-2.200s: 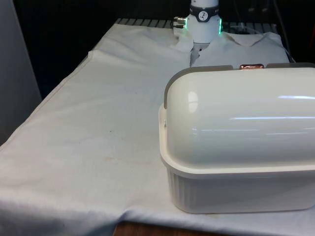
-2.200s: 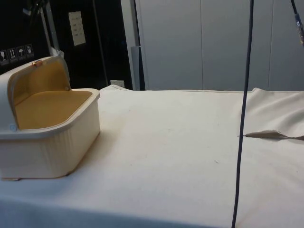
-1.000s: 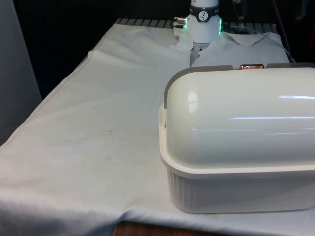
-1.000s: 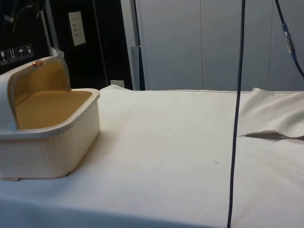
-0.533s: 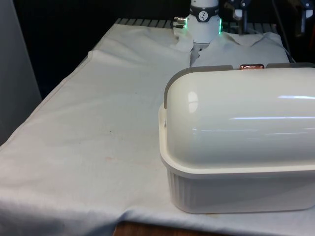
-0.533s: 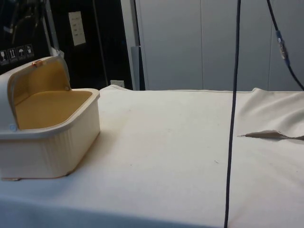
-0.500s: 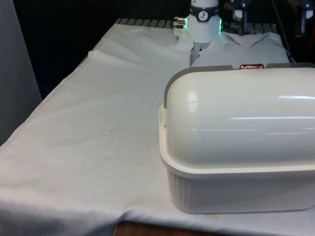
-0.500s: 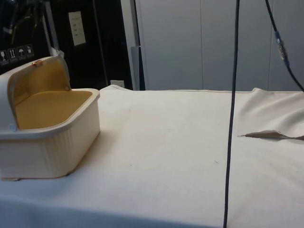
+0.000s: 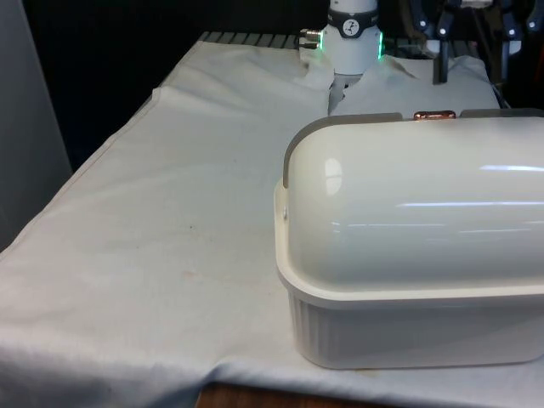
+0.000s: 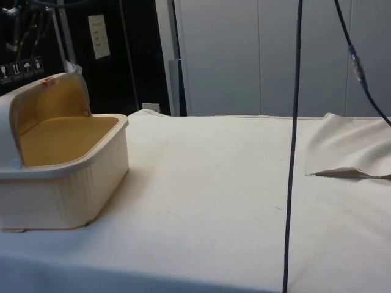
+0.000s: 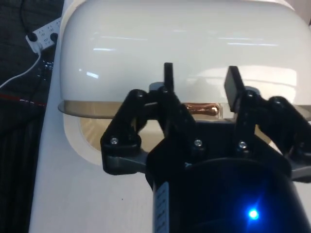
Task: Open the lid, then close it.
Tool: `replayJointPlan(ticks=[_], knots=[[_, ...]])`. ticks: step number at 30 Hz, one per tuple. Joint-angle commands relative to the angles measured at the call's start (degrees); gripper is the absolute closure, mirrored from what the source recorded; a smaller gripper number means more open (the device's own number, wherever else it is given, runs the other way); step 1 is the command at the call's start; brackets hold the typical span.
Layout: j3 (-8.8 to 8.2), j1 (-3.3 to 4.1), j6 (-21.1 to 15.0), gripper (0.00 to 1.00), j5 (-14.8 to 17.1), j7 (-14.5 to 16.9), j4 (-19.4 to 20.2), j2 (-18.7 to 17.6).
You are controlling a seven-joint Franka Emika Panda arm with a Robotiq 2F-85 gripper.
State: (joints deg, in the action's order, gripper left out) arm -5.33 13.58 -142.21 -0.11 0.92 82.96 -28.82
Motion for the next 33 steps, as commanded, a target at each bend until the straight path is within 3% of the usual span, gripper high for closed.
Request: replayJointPlan(ticks=[1, 2, 7, 8, 9, 10, 11, 33], knots=[[0.46, -0.34, 0.1, 0.47, 0.6, 0.6, -0.3, -0.3], [0.46, -0.34, 0.1, 0.57, 0.6, 0.6, -0.4, -0.3], [0.46, -0.34, 0.1, 0.81, 0.6, 0.7, -0.5, -0.4], [0.00, 0.00, 0.0, 0.86, 0.0, 0.1, -0.2, -0.2], [0.46, -0.34, 0.1, 0.86, 0.6, 0.7, -0.5, -0.5], [0.34, -0.29, 0.1, 0.98, 0.6, 0.5, -0.3, -0.6], [0.34, -0.29, 0.1, 1.00, 0.6, 0.5, -0.2, -0.7], [0.06, 0.11, 0.6, 1.00, 0.1, 0.0, 2.1, -1.3]])
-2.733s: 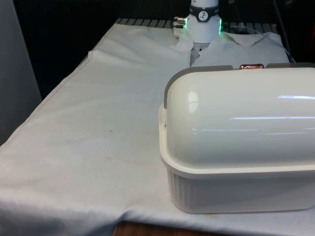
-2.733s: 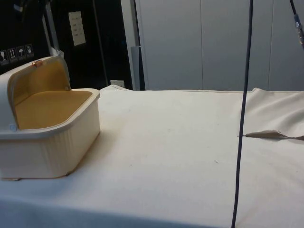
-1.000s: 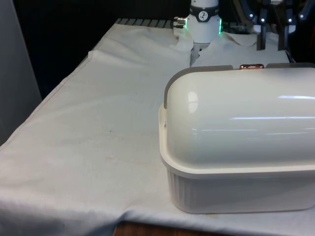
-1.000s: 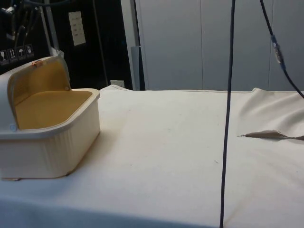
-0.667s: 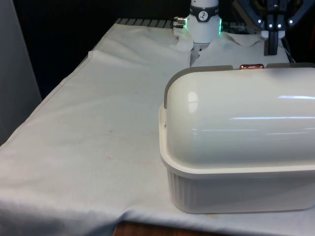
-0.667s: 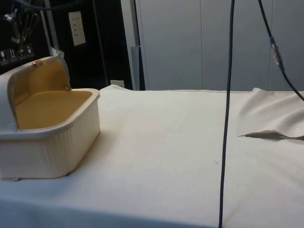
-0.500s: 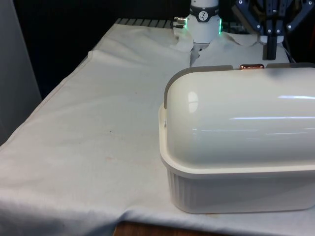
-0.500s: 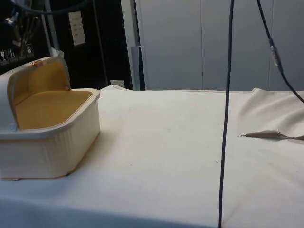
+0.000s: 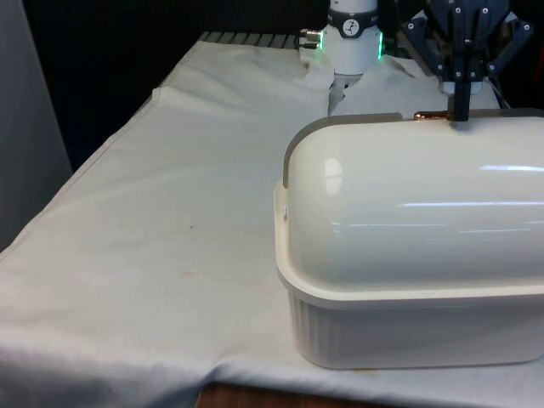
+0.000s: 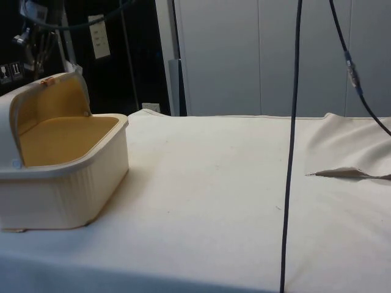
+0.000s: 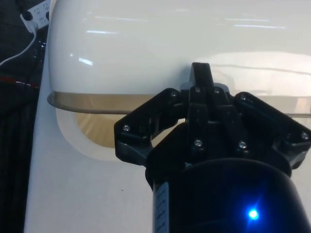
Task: Open the lid, then close it.
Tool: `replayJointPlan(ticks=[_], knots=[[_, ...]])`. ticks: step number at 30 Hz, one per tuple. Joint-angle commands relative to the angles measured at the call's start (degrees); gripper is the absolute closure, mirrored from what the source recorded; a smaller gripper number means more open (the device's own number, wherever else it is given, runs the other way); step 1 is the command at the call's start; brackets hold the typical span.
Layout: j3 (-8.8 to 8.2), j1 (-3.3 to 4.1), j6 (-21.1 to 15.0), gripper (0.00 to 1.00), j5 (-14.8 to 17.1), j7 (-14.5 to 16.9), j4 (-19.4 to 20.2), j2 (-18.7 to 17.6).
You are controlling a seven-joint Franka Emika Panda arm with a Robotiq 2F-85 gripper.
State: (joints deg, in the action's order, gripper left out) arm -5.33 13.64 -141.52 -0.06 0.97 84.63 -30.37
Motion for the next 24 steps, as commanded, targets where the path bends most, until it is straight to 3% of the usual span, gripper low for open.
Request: replayJointPlan(ticks=[1, 12, 24], knots=[[0.06, 0.06, 0.0, 1.00, 0.1, -0.1, 0.6, 0.2], [-0.06, 0.06, 0.3, 1.00, -0.1, 0.0, 1.4, 0.5], [-0.23, 0.46, 0.7, 1.00, -0.9, -0.3, 5.6, 3.2]])
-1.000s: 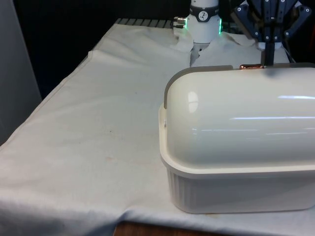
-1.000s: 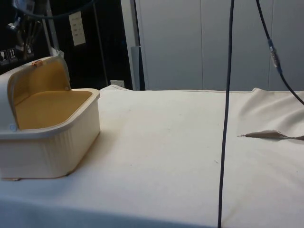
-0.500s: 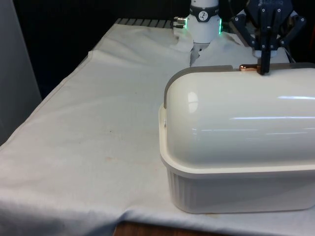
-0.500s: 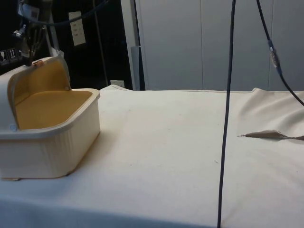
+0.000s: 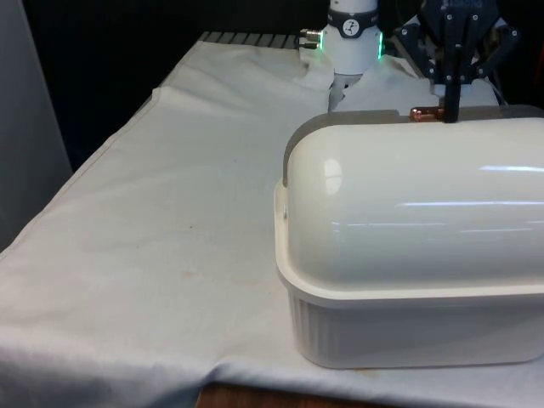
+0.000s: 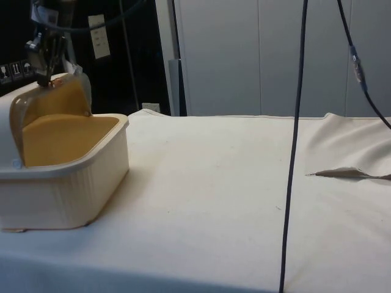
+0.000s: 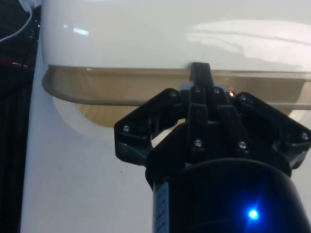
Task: Open the lid, then close it.
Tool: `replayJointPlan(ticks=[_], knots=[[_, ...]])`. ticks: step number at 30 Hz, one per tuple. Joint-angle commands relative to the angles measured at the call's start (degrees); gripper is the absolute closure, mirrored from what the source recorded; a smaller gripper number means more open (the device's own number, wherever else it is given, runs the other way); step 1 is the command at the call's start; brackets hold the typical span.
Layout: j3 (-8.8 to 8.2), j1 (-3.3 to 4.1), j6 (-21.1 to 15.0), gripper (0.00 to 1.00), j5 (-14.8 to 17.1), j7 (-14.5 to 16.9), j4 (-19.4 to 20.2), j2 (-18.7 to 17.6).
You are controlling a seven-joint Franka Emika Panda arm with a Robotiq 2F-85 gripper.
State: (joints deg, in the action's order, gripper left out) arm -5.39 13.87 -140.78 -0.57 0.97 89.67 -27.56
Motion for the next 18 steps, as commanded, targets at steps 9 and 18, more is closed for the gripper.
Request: replayJointPlan(ticks=[9, 18], knots=[[-0.23, 0.46, 0.3, 1.00, -1.0, -0.4, 3.7, 2.2], [0.00, 0.34, 1.3, 1.00, -1.1, 0.0, 5.8, 3.7]])
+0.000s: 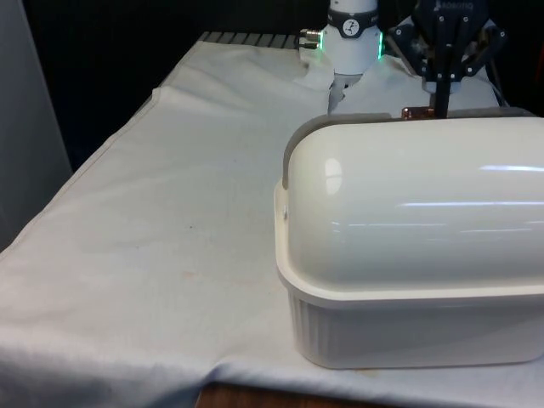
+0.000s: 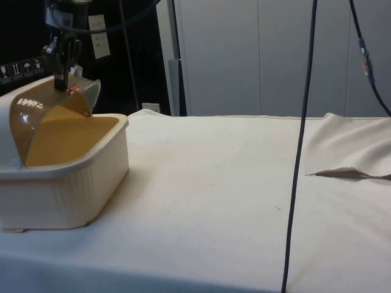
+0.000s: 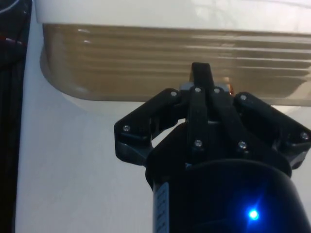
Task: Open the lid, then close it.
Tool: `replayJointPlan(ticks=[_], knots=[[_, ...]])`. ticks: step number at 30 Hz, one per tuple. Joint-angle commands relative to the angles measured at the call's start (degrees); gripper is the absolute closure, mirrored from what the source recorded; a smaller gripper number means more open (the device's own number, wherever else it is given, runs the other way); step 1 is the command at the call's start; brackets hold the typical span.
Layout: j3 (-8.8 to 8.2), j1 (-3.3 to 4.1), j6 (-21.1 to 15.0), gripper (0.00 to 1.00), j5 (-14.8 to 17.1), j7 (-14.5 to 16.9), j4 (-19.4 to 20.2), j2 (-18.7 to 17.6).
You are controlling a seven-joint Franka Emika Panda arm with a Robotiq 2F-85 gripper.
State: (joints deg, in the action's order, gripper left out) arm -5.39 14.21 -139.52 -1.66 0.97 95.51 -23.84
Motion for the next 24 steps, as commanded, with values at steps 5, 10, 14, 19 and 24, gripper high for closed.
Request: replayJointPlan(ticks=[5, 10, 14, 19, 24], knots=[[-0.06, 0.00, 2.1, 1.00, -0.2, 0.1, 0.6, 0.2], [-0.06, 0.00, 3.7, 1.00, -0.2, 0.3, 0.7, 0.3], [-0.06, 0.06, 5.7, 1.00, -0.3, 0.5, 0.8, 0.4], [-0.06, 0.06, 7.2, 1.00, -0.3, 0.6, 1.0, 0.3], [0.00, 0.06, 9.4, 1.00, -0.2, 0.8, 1.3, 0.2]])
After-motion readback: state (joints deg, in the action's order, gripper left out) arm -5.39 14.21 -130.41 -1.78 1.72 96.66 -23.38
